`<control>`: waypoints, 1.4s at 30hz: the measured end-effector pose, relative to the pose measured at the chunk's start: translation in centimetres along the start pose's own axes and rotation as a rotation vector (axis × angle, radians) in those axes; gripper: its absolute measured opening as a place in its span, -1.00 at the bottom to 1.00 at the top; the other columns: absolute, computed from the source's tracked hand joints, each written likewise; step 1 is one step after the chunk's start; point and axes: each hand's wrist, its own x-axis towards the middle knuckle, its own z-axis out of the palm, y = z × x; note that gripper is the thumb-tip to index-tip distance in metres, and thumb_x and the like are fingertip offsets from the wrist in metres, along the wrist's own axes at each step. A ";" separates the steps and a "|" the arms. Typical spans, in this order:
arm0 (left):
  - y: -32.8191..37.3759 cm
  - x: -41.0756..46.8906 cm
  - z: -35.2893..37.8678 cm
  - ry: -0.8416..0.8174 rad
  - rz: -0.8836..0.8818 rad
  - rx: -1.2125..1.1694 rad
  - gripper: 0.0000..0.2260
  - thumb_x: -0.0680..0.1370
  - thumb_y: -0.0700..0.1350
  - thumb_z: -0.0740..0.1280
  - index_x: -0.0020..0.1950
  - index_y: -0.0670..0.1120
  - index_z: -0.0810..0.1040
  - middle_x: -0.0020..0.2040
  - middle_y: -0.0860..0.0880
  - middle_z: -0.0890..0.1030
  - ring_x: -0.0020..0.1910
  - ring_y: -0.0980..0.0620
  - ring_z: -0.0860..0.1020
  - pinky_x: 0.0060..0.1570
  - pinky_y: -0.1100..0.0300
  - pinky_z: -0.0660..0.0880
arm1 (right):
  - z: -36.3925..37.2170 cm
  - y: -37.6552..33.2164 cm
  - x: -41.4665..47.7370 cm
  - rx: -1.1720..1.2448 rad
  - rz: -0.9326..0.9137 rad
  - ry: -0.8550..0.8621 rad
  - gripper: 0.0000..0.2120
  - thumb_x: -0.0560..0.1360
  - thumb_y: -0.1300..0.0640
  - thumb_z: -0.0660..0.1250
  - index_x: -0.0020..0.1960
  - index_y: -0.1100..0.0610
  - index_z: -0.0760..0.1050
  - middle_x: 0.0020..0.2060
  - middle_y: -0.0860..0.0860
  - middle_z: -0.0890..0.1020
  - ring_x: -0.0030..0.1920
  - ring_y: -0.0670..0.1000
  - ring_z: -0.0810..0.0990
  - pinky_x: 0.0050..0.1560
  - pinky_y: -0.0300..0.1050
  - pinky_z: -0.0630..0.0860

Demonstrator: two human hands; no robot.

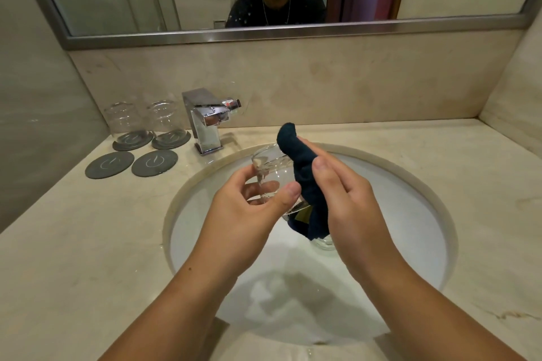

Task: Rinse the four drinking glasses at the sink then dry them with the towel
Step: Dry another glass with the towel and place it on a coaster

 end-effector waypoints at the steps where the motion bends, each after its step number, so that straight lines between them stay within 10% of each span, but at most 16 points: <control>1: -0.1 0.1 -0.1 -0.018 0.004 -0.020 -0.48 0.39 0.22 0.60 0.30 0.24 0.56 0.14 0.09 0.74 0.06 0.18 0.72 0.15 0.11 0.60 | -0.1 -0.2 0.0 0.016 0.007 0.001 -0.67 0.68 -0.11 0.19 0.37 -0.25 0.60 0.25 -0.09 0.70 0.19 0.19 0.68 0.08 0.44 0.65; 8: 0.1 -0.1 -0.3 -0.205 0.019 -0.196 -0.57 0.52 0.10 0.49 0.36 0.03 0.60 0.21 -0.06 0.73 0.25 -0.08 0.68 0.40 -0.10 0.47 | -0.9 -0.6 1.1 0.409 0.302 0.001 -0.56 0.74 -0.14 0.03 0.35 -0.10 0.63 0.23 0.06 0.73 0.22 0.17 0.69 0.24 0.21 0.55; 11: 0.3 0.1 -0.1 -0.217 0.031 -0.085 -0.63 0.53 0.29 0.43 0.29 0.23 0.61 0.19 0.14 0.72 0.20 0.16 0.67 0.29 0.02 0.51 | -0.9 -0.6 1.2 0.448 0.313 0.000 -0.56 0.75 -0.11 0.01 0.36 -0.14 0.63 0.23 0.01 0.73 0.22 0.13 0.70 0.29 0.26 0.54; 14: 0.1 0.4 -0.1 -0.059 0.045 0.012 -0.52 0.34 0.52 0.41 0.21 0.44 0.53 0.05 0.26 0.69 -0.01 0.23 0.69 0.06 0.10 0.57 | -0.8 -0.3 0.9 0.343 0.229 0.070 -0.61 0.75 -0.08 0.08 0.35 -0.08 0.64 0.21 0.01 0.74 0.26 0.21 0.69 0.28 0.34 0.57; 20: -0.2 0.0 0.7 -0.054 0.023 -0.228 -0.78 0.53 0.14 0.50 0.17 0.31 0.66 0.07 0.10 0.75 0.13 0.04 0.72 0.28 0.01 0.57 | -0.4 -0.1 -0.1 -0.071 -0.143 0.070 -0.66 0.70 -0.03 0.18 0.37 -0.20 0.61 0.27 -0.20 0.69 0.33 -0.11 0.61 0.37 0.16 0.55; 25: 0.1 -0.3 0.5 -0.102 0.005 -0.290 -0.56 0.47 0.16 0.50 0.33 0.12 0.63 0.19 -0.04 0.73 0.23 -0.02 0.68 0.35 -0.08 0.54 | 0.3 0.2 -0.2 -0.156 -0.261 -0.013 -0.64 0.69 0.06 0.17 0.39 -0.15 0.58 0.43 -0.25 0.56 0.49 -0.21 0.45 0.46 -0.16 0.43; 32: 0.0 -0.1 0.1 -0.222 -0.004 -0.379 -0.58 0.46 0.07 0.49 0.30 0.03 0.67 0.20 -0.05 0.72 0.17 -0.01 0.70 0.13 0.19 0.62 | -0.4 -0.6 0.2 0.120 -0.024 0.073 -0.64 0.76 -0.03 0.10 0.33 -0.02 0.63 0.13 0.04 0.76 0.16 0.10 0.73 0.25 0.33 0.61; 38: 0.2 0.0 0.1 -0.306 0.004 -0.203 -0.73 0.49 0.30 0.38 0.18 0.37 0.66 0.20 0.26 0.70 0.20 0.33 0.62 0.32 0.14 0.51 | -0.7 -0.3 0.9 0.231 0.144 0.048 -0.61 0.69 -0.16 0.15 0.35 -0.09 0.63 0.18 0.09 0.74 -0.08 0.00 0.71 0.14 0.21 0.58; 42: 0.1 0.2 0.1 -0.141 0.005 -0.223 -0.72 0.38 0.31 0.47 0.08 0.40 0.64 0.03 0.26 0.73 0.06 0.26 0.69 0.27 0.10 0.51 | -0.6 -0.4 0.3 0.111 0.014 0.081 -0.68 0.70 -0.13 0.16 0.29 -0.20 0.65 0.11 0.05 0.74 0.11 0.30 0.67 0.09 0.44 0.63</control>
